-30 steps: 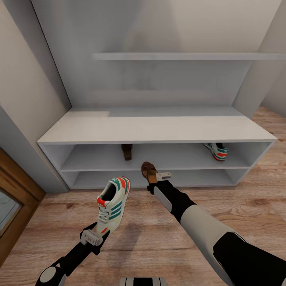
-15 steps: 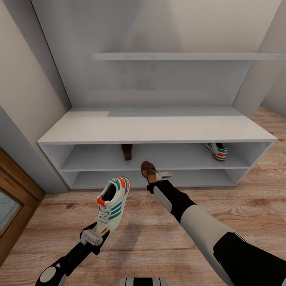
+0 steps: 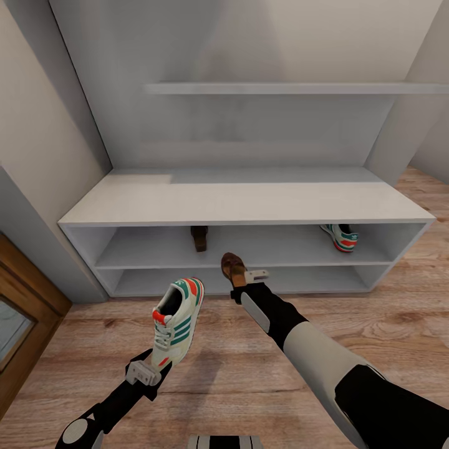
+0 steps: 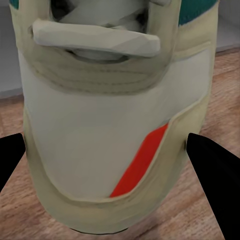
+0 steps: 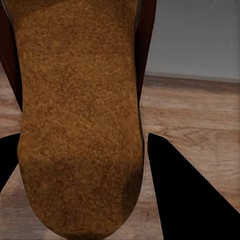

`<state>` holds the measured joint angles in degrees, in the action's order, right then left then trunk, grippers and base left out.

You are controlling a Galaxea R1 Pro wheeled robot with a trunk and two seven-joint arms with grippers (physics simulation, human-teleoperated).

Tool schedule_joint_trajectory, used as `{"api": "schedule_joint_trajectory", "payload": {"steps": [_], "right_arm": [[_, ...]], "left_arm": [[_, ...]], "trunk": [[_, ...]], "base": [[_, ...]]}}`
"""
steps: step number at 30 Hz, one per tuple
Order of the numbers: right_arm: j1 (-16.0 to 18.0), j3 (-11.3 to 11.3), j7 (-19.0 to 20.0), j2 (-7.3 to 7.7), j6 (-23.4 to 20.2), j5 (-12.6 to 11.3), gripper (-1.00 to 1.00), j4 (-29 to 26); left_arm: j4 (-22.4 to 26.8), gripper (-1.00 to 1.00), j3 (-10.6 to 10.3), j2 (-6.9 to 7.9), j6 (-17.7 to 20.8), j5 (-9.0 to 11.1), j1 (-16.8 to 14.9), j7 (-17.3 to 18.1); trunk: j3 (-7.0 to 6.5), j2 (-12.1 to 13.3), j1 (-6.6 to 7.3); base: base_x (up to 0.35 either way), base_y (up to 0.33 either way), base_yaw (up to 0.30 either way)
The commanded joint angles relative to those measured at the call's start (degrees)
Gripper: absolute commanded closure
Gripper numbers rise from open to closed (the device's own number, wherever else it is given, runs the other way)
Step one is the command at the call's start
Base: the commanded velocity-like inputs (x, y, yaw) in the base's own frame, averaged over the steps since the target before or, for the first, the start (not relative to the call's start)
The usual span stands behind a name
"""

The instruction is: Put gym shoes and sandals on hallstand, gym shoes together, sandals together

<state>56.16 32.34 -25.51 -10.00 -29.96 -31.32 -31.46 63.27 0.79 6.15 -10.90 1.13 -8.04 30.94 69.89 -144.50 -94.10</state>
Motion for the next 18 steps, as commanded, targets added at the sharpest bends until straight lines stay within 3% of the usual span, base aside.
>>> {"api": "schedule_joint_trajectory", "payload": {"steps": [1, 9, 12, 18], "right_arm": [[0.0, 0.0, -0.06, 0.0, 0.08, -0.15, 1.0, 0.0], [0.01, 0.0, -0.05, 0.0, 0.16, -0.15, 1.0, -0.06], [0.0, 0.0, -0.06, 0.0, 2.78, -0.1, 1.0, -0.04], [0.0, 0.07, -0.1, 0.0, 4.02, -0.07, 1.0, 0.0]], "left_arm": [[0.0, 1.0, 0.0, 0.0, 0.0, 0.01, 0.01, 0.0], [-0.03, 1.0, 0.0, 0.0, 0.0, 0.01, -0.02, -0.02], [-0.05, 1.0, 0.0, 0.0, 0.0, 0.01, -0.03, -0.02], [-0.02, 1.0, 0.0, 0.0, 0.0, 0.01, 0.02, -0.01]], "trunk": [[0.0, 0.0, 0.0], [0.0, 0.0, 0.0], [0.0, 0.0, 0.0], [0.12, 0.0, 0.0]], "base": [[0.0, 0.0, 0.0], [0.0, 0.0, 0.0], [0.0, 0.0, 0.0], [0.0, 0.0, 0.0]]}}
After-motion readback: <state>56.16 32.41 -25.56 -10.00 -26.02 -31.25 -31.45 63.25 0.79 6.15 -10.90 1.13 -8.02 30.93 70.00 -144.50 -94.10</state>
